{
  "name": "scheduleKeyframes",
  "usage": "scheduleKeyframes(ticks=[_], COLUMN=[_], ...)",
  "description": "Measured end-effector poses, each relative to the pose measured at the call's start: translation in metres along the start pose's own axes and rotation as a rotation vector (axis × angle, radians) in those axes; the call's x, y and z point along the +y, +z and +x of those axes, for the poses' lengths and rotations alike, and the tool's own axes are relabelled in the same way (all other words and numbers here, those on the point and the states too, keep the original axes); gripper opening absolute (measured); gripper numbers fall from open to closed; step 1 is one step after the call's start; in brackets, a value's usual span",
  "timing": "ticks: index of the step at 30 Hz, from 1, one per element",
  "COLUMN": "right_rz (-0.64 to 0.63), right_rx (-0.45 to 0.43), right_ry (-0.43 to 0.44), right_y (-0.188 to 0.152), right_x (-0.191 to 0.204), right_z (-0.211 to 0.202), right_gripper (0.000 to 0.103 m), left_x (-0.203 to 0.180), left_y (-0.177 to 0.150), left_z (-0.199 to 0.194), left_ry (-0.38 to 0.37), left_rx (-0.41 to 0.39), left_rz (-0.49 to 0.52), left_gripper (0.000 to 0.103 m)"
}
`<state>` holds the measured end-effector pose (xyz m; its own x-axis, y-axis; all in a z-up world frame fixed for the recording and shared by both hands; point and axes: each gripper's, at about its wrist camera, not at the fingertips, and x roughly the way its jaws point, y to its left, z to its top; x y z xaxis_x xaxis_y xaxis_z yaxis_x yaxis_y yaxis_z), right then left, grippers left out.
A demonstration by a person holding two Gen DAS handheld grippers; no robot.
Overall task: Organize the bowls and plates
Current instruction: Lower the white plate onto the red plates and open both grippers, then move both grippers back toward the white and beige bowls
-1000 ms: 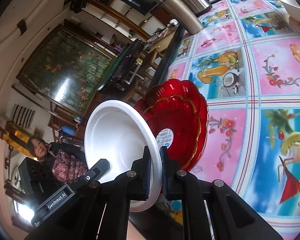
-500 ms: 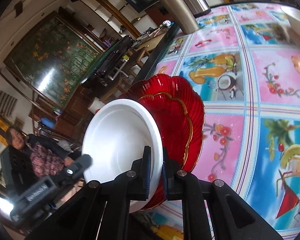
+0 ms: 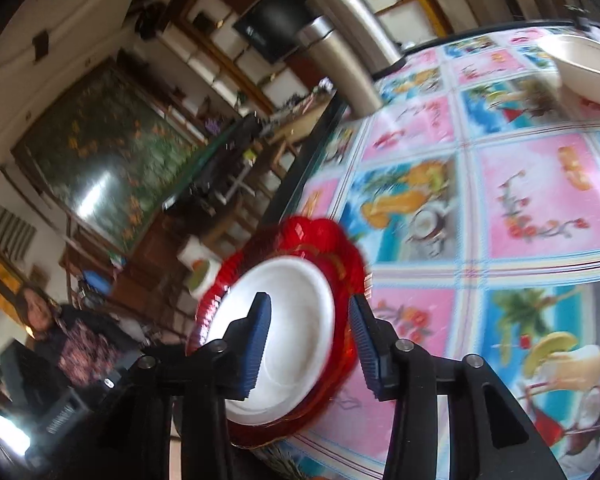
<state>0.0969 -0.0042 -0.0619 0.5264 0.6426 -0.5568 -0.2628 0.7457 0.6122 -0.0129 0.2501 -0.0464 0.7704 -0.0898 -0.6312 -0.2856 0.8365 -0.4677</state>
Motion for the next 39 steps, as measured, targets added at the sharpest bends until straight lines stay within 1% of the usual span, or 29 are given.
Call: scheduleKeyframes(ticks=[3, 5, 7, 9, 13, 17, 19, 23, 26, 31, 34, 36, 39], right_rz=[0.040, 0.080, 0.124, 0.151, 0.201, 0.241, 0.259, 0.263, 0.279, 0.380, 0.378, 0.372, 0.359], right_rx=[-0.034, -0.043, -0.054, -0.067, -0.081, -0.106, -0.113, -0.142, -0.165, -0.140, -0.130, -0.114, -0.097], right_ry=[-0.015, -0.027, -0.042, -0.064, -0.106, -0.131, -0.130, -0.142, -0.147, -0.098, -0.088, -0.070, -0.068], right_y=[0.006, 0.007, 0.007, 0.006, 0.000, -0.004, -0.002, 0.003, 0.004, 0.005, 0.006, 0.008, 0.017], right_x=[-0.018, -0.036, -0.056, -0.074, -0.109, -0.140, -0.152, -0.170, -0.183, -0.210, -0.213, -0.213, -0.212], right_z=[-0.021, -0.033, -0.045, -0.056, -0.075, -0.095, -0.103, -0.120, -0.134, -0.136, -0.135, -0.133, -0.132], right_gripper=[0.046, 0.048, 0.048, 0.049, 0.049, 0.049, 0.049, 0.049, 0.054, 0.055, 0.055, 0.055, 0.055], left_x=[-0.010, -0.021, -0.034, -0.053, -0.097, -0.135, -0.152, -0.182, -0.205, -0.239, -0.254, -0.261, -0.273], left_y=[-0.005, -0.010, -0.017, -0.027, -0.053, -0.080, -0.090, -0.106, -0.114, -0.132, -0.141, -0.142, -0.127], left_z=[0.001, 0.002, 0.004, 0.007, 0.019, 0.031, 0.035, 0.050, 0.061, 0.080, 0.094, 0.099, 0.106], left_ry=[-0.013, -0.034, -0.056, -0.083, -0.130, -0.169, -0.184, -0.203, -0.203, -0.205, -0.207, -0.207, -0.199], left_rx=[0.020, 0.037, 0.059, 0.089, 0.173, 0.263, 0.300, 0.383, 0.421, 0.475, 0.523, 0.537, 0.522], left_rz=[0.017, 0.041, 0.069, 0.120, 0.241, 0.335, 0.369, 0.411, 0.432, 0.480, 0.507, 0.519, 0.535], left_gripper=[0.050, 0.052, 0.059, 0.060, 0.060, 0.060, 0.060, 0.060, 0.060, 0.060, 0.060, 0.059, 0.059])
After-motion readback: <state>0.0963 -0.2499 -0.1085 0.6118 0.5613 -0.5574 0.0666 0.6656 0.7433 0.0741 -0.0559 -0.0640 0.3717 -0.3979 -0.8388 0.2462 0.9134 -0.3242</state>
